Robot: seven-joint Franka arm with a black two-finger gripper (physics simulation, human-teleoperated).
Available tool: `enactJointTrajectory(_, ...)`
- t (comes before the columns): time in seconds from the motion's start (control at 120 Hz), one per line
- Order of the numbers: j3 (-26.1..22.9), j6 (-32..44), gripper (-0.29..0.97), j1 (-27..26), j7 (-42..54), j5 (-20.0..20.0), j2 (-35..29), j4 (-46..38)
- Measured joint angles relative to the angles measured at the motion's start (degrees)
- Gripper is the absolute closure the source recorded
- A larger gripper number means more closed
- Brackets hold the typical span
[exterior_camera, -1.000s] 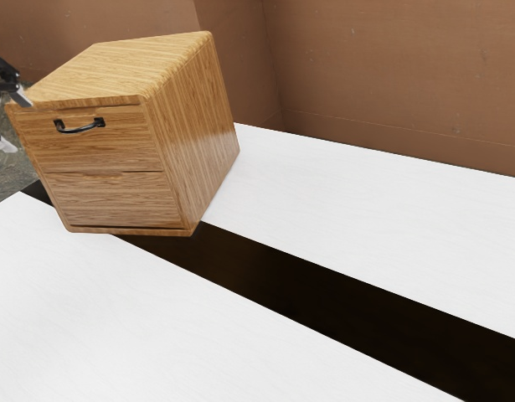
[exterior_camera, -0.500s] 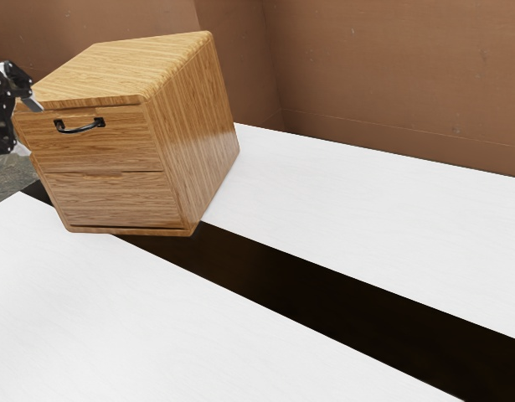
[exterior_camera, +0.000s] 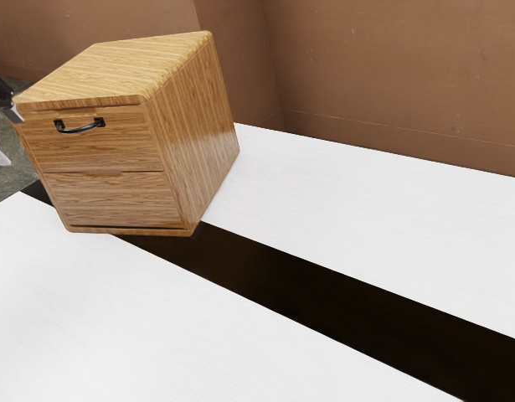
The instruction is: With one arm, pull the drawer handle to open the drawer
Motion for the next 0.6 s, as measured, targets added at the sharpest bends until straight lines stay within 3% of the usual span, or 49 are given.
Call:
enactJointTrajectory(0.383,0.42,7.35,0.00,-2.50,-0.08,-0.91,5.62,1.35)
enactJointTrajectory(0.6,0.54,6.89,0.00,1.37,-0.17,-0.50,6.89,3.65)
